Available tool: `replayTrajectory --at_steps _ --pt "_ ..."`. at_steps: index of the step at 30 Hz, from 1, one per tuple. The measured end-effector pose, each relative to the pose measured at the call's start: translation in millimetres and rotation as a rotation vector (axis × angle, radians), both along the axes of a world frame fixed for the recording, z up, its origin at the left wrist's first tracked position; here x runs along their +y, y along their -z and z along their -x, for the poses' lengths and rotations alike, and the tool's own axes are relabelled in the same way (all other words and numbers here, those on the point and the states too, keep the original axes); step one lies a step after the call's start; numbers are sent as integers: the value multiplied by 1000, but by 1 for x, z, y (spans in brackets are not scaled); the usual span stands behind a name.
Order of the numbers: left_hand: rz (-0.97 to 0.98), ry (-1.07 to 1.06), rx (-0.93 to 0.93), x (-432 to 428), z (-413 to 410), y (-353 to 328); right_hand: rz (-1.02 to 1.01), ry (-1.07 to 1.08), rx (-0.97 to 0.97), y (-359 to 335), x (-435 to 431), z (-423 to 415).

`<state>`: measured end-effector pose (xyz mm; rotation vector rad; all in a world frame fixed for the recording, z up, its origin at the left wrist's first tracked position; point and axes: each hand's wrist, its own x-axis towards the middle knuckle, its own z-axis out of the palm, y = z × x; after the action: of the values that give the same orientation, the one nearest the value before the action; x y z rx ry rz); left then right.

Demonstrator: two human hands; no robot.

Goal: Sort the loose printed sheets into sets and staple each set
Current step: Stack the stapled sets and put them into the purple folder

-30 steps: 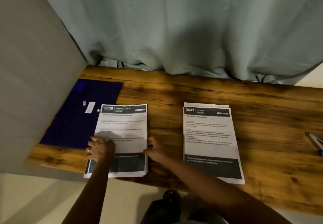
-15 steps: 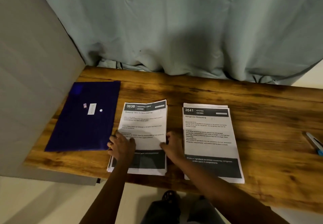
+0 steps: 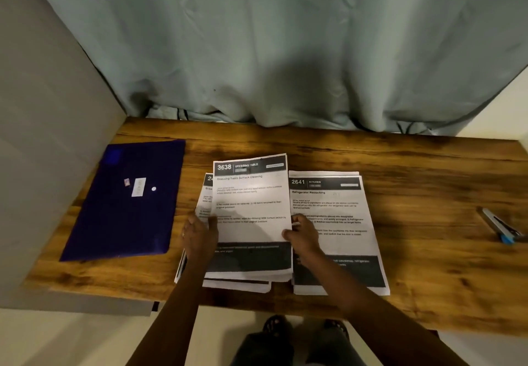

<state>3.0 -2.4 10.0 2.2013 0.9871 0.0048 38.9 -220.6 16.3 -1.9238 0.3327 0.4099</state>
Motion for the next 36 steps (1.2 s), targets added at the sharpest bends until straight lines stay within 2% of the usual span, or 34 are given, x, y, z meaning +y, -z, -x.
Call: replayTrajectory --at_steps 7,12,15,16,18,20,22,31,36 --pt "87 136 -46 -8 -3 -9 42 -95 51 -3 -10 4" --pt "53 209 32 -19 -1 -1 167 -319 -141 -5 -18 11" --pt "13 241 86 -22 1 2 512 -218 -329 -3 -43 1" --pt "-2 253 96 -22 1 3 644 -152 -337 -2 -56 -4" --pt "-25 280 117 -20 -1 5 772 -17 -185 -4 -82 -14" --pt "-35 300 141 -18 -3 7 747 67 33 -8 -101 -22" --pt "-50 311 159 -19 -4 8 737 62 145 -8 -110 -27" --pt "-91 279 175 -27 -6 8 789 63 246 2 -123 -43" --pt "-100 279 173 -29 -3 6 681 126 295 5 -132 -51"
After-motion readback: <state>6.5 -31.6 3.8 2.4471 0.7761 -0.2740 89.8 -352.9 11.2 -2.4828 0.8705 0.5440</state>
